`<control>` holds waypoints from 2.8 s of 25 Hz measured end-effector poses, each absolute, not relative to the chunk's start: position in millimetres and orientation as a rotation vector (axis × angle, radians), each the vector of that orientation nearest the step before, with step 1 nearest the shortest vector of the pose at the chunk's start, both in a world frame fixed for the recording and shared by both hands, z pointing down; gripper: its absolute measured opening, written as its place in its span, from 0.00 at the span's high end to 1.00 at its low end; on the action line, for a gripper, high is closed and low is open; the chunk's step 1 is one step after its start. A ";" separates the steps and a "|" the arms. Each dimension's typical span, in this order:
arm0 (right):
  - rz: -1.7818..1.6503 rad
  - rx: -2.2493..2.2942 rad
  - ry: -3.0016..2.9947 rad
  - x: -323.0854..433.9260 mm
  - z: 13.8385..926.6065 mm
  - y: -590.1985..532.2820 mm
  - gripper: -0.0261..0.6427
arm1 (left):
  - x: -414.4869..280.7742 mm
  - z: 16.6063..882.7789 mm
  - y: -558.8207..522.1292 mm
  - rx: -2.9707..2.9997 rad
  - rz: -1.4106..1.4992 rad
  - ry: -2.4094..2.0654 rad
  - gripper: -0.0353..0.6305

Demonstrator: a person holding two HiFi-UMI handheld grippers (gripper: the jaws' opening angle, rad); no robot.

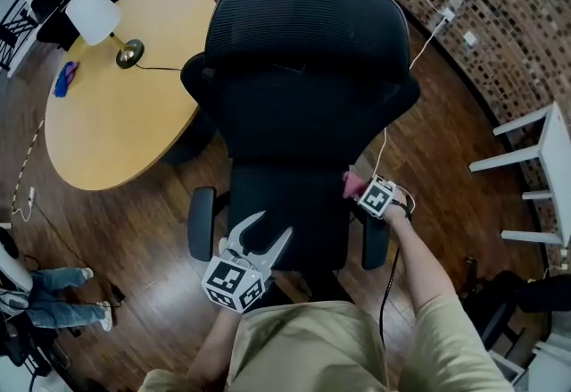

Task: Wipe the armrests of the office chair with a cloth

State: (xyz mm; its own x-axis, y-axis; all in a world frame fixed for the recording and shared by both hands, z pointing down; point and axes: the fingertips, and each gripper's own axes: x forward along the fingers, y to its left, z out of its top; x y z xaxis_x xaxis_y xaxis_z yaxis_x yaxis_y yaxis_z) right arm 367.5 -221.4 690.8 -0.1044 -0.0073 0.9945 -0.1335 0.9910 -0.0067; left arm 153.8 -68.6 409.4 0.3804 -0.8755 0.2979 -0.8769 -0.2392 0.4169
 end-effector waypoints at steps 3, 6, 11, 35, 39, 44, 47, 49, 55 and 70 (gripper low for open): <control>0.114 0.124 -1.722 365.1 688.3 -215.1 0.86 | 157.0 411.5 -69.5 2.150 0.012 -1.464 0.64; 0.140 0.093 -1.771 359.5 688.1 -197.8 0.86 | 160.0 414.8 -66.8 2.173 0.025 -1.424 0.64; 0.217 -0.065 -1.742 354.6 689.3 -136.1 0.86 | 148.8 406.6 -62.1 2.195 0.021 -1.379 0.64; 1.038 0.975 -2.246 484.7 580.7 -29.2 0.86 | 292.8 402.8 -90.6 2.575 0.202 -0.799 0.65; 1.220 0.972 -2.409 537.7 588.0 -70.5 0.86 | 374.7 427.1 -122.6 2.543 0.243 -0.856 0.65; 1.408 0.783 -2.437 559.5 626.1 -102.7 0.86 | 441.9 455.2 -164.7 2.476 0.332 -0.935 0.65; 1.537 0.672 -2.437 561.1 637.4 -111.0 0.86 | 468.8 458.3 -177.8 2.458 0.419 -0.950 0.65; 1.616 0.641 -2.437 561.8 653.4 -116.6 0.86 | 478.2 470.8 -180.3 2.452 0.456 -0.952 0.65; 1.696 0.532 -2.419 547.3 700.4 -138.0 0.86 | 475.5 498.2 -197.0 2.408 0.520 -1.023 0.65; 1.598 -0.149 -2.482 443.0 721.6 -178.5 0.87 | 430.0 534.2 -221.4 2.349 0.484 -1.026 0.65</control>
State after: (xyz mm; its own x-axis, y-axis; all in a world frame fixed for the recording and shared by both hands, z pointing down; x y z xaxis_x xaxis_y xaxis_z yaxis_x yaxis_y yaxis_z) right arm 443.0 -178.5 721.6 -0.9777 0.1839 0.1016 -0.0163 0.4154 -0.9095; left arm 430.0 -221.4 534.2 0.6480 -0.5646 0.5112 -0.7534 -0.5733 0.3220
